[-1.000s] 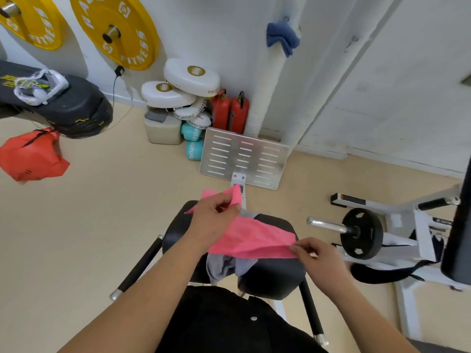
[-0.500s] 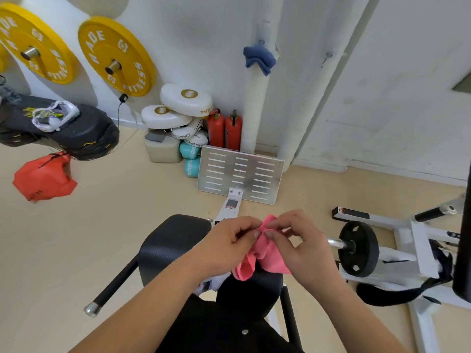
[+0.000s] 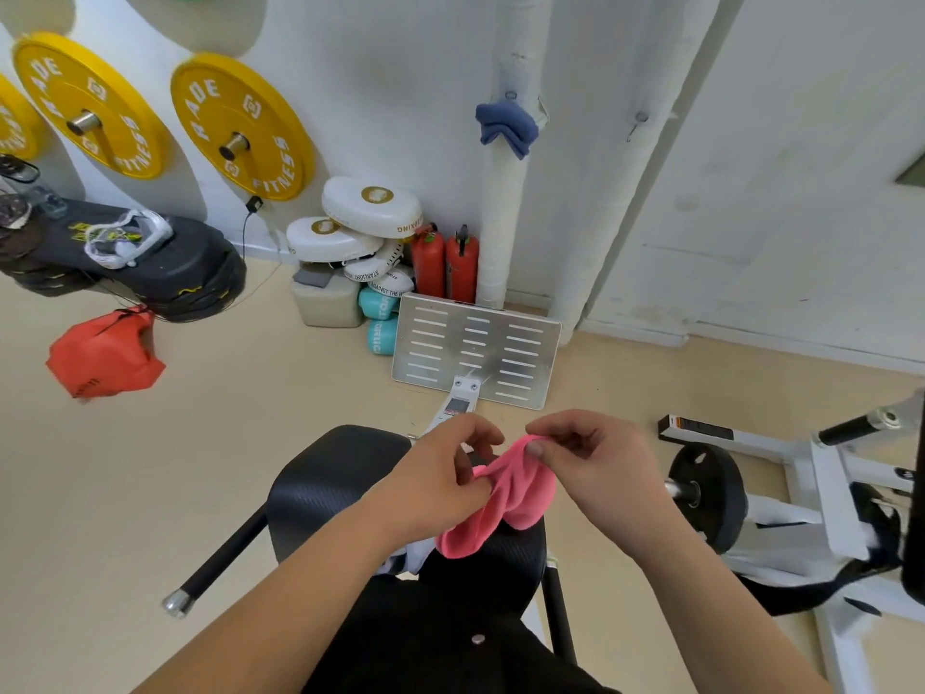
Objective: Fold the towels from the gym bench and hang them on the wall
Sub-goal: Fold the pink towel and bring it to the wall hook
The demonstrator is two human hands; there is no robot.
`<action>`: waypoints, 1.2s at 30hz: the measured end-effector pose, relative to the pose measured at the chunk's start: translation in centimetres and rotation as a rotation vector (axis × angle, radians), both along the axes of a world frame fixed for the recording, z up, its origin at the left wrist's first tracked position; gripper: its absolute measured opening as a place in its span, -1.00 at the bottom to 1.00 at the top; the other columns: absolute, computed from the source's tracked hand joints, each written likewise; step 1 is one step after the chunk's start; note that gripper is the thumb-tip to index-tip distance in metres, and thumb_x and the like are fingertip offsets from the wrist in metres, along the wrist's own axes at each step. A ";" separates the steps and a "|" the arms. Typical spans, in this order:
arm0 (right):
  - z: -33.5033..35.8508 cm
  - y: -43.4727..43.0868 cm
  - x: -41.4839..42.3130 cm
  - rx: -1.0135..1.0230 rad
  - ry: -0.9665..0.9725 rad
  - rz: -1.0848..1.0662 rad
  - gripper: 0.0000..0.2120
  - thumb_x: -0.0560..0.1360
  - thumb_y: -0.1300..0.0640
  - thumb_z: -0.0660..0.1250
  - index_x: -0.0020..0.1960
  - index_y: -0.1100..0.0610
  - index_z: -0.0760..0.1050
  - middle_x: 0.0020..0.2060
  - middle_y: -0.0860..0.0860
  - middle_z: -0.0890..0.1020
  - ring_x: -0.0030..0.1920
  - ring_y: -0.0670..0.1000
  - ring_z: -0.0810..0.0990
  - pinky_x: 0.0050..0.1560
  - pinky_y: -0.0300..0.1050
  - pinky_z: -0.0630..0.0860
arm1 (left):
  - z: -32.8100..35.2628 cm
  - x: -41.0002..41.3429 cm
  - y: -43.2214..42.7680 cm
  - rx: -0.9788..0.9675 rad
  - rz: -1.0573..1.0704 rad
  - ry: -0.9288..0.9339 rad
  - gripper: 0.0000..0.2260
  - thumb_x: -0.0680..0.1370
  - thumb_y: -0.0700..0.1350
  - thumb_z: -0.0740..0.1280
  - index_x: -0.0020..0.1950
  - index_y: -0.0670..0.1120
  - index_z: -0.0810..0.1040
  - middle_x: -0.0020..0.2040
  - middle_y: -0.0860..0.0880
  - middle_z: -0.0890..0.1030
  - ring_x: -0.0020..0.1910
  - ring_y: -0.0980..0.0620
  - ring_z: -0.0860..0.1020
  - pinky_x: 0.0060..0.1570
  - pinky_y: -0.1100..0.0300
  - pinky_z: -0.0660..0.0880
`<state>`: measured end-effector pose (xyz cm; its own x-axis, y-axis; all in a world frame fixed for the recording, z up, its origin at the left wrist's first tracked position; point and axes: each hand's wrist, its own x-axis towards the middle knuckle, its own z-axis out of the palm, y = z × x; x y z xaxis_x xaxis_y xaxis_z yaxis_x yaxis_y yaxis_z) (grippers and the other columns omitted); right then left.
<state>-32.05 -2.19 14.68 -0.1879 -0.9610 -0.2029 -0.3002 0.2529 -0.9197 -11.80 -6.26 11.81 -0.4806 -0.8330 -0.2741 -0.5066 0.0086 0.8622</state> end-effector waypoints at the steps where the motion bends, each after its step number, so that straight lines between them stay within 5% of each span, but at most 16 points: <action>1: -0.1 0.1 -0.1 -0.008 0.005 0.002 -0.74 0.51 0.35 0.48 -0.09 -0.01 0.72 -0.19 -0.20 0.75 -0.15 -0.23 0.69 -0.09 -0.43 0.55 | -0.6 0.1 0.0 -0.025 -0.008 -0.043 -0.70 0.50 -0.19 0.40 0.07 0.21 0.54 0.01 0.16 0.59 -0.28 0.22 0.50 -0.20 0.38 0.48; 9: 0.6 0.4 -2.2 -0.153 0.026 -0.161 -0.79 0.62 0.29 0.35 0.00 -0.02 0.59 -0.16 -0.11 0.71 -0.17 -0.22 0.66 -0.10 -0.34 0.52 | -6.1 3.2 -0.5 -0.123 0.104 -0.387 -0.83 0.49 -0.17 0.36 -0.15 0.13 0.58 -0.16 0.16 0.56 -0.16 0.22 0.52 -0.17 0.33 0.36; 14: -0.5 1.0 -4.3 -0.155 0.083 -0.277 -0.75 0.60 0.32 0.35 -0.01 -0.04 0.59 -0.18 -0.14 0.72 -0.09 -0.25 0.67 -0.08 -0.47 0.52 | -5.6 5.1 -1.8 -0.016 0.446 -0.337 -0.90 0.44 -0.16 0.42 -0.16 0.05 0.65 -0.24 0.08 0.69 -0.23 0.10 0.63 -0.15 0.19 0.50; 17: -1.4 1.6 -5.0 -0.120 0.190 -0.309 -0.74 0.61 0.30 0.32 0.10 -0.04 0.59 -0.08 -0.19 0.71 -0.07 -0.30 0.64 -0.16 -0.50 0.46 | -3.5 5.1 -2.8 0.185 0.579 -0.154 -0.94 0.44 -0.21 0.39 -0.14 -0.11 0.66 -0.33 -0.06 0.68 -0.40 -0.04 0.60 -0.35 0.15 0.52; 22: -3.5 2.3 -5.9 -0.107 0.442 -0.227 -0.72 0.63 0.30 0.29 0.25 0.08 0.64 -0.14 -0.10 0.69 -0.13 -0.41 0.59 -0.16 -0.55 0.42 | 1.2 6.3 -4.8 0.378 0.502 0.037 -0.85 0.50 -0.28 0.39 0.01 -0.10 0.68 -0.29 -0.19 0.68 -0.45 -0.02 0.57 -0.50 0.25 0.40; 26: -3.8 1.6 -5.2 -0.037 0.325 -0.229 -0.80 0.63 0.26 0.33 0.14 0.02 0.64 -0.09 -0.18 0.72 -0.21 -0.30 0.62 -0.18 -0.36 0.46 | 2.6 7.4 -6.4 0.405 0.445 0.107 -0.80 0.55 -0.34 0.34 0.05 -0.16 0.71 -0.28 -0.20 0.62 -0.43 0.00 0.54 -0.47 0.20 0.43; 29: -2.7 -0.5 -4.0 -0.044 0.243 -0.207 -0.83 0.64 0.24 0.34 0.07 -0.02 0.60 -0.08 -0.21 0.71 -0.10 -0.23 0.67 0.01 -0.09 0.63 | 2.9 8.3 -8.1 0.322 0.484 0.100 -0.85 0.55 -0.35 0.36 0.03 -0.23 0.70 -0.22 -0.24 0.61 -0.33 -0.04 0.56 -0.34 0.16 0.54; 32: -1.2 -2.9 -3.0 -0.074 0.152 -0.206 -0.82 0.65 0.22 0.32 0.03 -0.05 0.57 -0.07 -0.10 0.72 -0.06 -0.05 0.73 0.07 0.11 0.69 | 3.6 9.5 -9.4 0.065 0.388 -0.048 -0.82 0.44 -0.25 0.54 0.01 -0.09 0.70 -0.20 -0.07 0.67 -0.25 0.05 0.57 -0.19 0.20 0.56; 36: 0.3 -3.8 -1.5 -0.109 0.023 -0.224 -0.87 0.67 0.25 0.27 0.06 0.05 0.53 -0.09 0.04 0.73 -0.13 0.01 0.78 0.05 0.06 0.68 | 3.8 10.6 -9.5 -0.348 0.241 -0.317 -0.84 0.43 -0.13 0.55 -0.08 0.07 0.65 -0.25 0.10 0.62 -0.29 0.17 0.52 -0.24 0.29 0.45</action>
<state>-33.51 -6.01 15.00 -0.4021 -0.9107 -0.0942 -0.2685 0.2156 -0.9388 -1.19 -15.73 15.63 -0.2028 -0.9773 -0.0620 -0.7646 0.1185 0.6335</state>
